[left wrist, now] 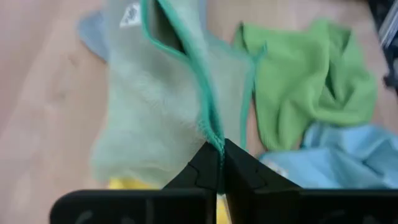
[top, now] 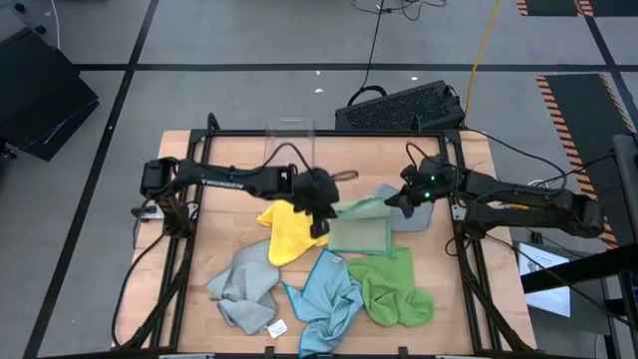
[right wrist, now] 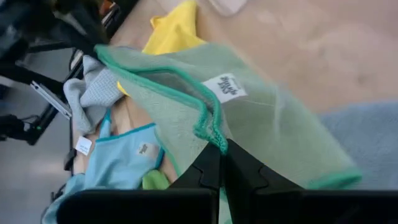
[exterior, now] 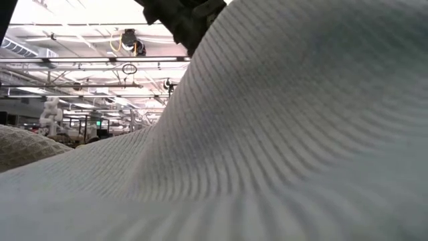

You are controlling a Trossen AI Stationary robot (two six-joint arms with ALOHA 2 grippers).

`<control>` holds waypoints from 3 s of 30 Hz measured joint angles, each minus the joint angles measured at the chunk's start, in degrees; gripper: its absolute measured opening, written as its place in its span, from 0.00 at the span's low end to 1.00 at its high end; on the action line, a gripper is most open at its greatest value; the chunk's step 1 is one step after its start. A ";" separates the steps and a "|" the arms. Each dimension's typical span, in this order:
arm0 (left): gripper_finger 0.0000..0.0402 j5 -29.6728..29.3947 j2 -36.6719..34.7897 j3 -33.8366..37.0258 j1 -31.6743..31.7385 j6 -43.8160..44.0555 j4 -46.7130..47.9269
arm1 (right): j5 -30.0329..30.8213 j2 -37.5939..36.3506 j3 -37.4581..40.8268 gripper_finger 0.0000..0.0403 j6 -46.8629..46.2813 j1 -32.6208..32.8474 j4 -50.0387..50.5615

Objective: Fold microfiber towels
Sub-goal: Fold the light green microfiber cloth

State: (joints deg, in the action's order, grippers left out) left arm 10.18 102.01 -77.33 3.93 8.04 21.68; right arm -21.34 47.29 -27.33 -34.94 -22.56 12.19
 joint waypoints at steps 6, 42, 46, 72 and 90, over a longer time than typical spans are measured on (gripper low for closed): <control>0.02 -1.43 -0.02 4.36 -2.21 4.02 -2.86 | -1.72 0.01 7.16 0.00 -8.23 3.22 -12.49; 0.12 -5.98 3.79 14.32 -6.85 15.36 -21.63 | -2.91 8.22 16.34 0.10 -16.00 16.52 -27.04; 0.27 -4.35 3.79 14.32 -7.91 16.62 -21.39 | -6.11 7.43 16.34 0.22 -17.34 16.67 -27.11; 0.35 -15.13 0.05 7.88 0.07 4.24 -21.21 | -1.14 -0.83 -5.15 0.41 -11.35 8.51 4.59; 0.54 1.89 9.45 -11.77 8.58 -10.63 1.84 | -2.09 5.61 -8.90 0.48 -1.85 -4.34 16.66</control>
State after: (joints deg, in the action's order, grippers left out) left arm 12.08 111.46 -89.10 12.51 -2.59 23.52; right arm -23.44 52.90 -36.23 -36.79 -26.91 28.85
